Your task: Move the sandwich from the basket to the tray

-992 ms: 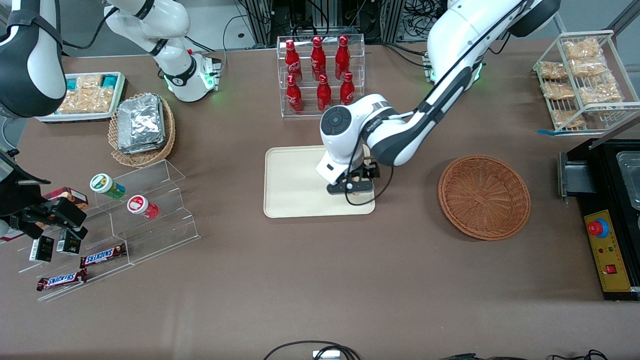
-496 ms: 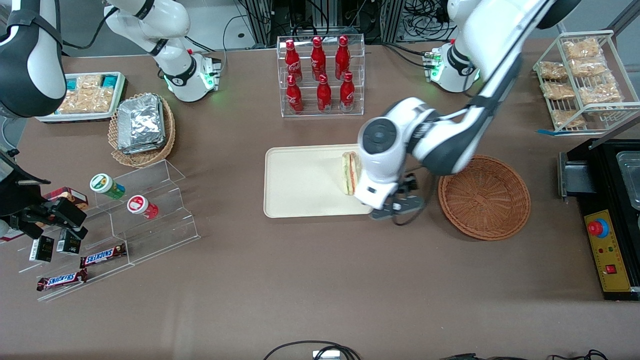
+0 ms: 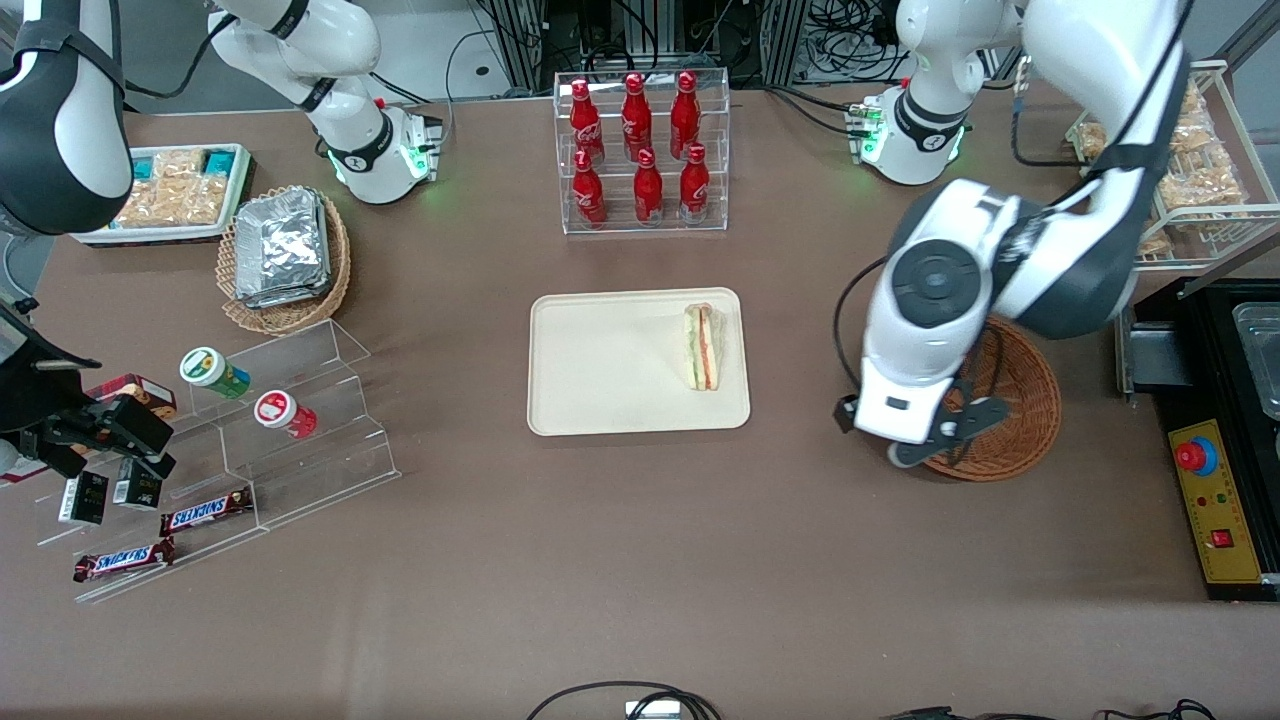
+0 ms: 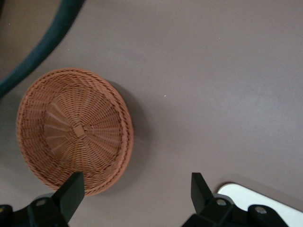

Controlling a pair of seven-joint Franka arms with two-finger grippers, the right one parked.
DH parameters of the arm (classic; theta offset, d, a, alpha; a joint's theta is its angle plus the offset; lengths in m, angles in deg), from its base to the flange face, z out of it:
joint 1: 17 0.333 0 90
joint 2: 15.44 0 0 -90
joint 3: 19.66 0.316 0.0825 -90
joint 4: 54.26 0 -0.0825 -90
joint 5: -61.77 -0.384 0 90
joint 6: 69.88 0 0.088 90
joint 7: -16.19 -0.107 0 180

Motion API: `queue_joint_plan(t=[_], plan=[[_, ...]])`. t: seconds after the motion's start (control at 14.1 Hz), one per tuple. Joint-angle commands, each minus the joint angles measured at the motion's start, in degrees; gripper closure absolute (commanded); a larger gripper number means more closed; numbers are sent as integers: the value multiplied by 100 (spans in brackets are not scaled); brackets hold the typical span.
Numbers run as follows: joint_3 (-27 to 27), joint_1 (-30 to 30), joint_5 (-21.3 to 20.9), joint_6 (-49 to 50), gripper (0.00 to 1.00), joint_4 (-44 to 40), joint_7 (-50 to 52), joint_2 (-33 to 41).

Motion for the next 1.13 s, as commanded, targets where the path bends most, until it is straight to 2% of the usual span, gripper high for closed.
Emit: queue_joint_plan(t=[0.0,0.28,0.64,0.85,1.06], plan=[[-36,508,369,395,1,85,-906,472],[103,914,835,747,1,94,-2111,956],[1649,265,1696,1081,0,173,-3771,1694],[2099,71,1775,1389,1,173,-4432,2028],[2486,35,2066,1512,0,182,-5003,2240]])
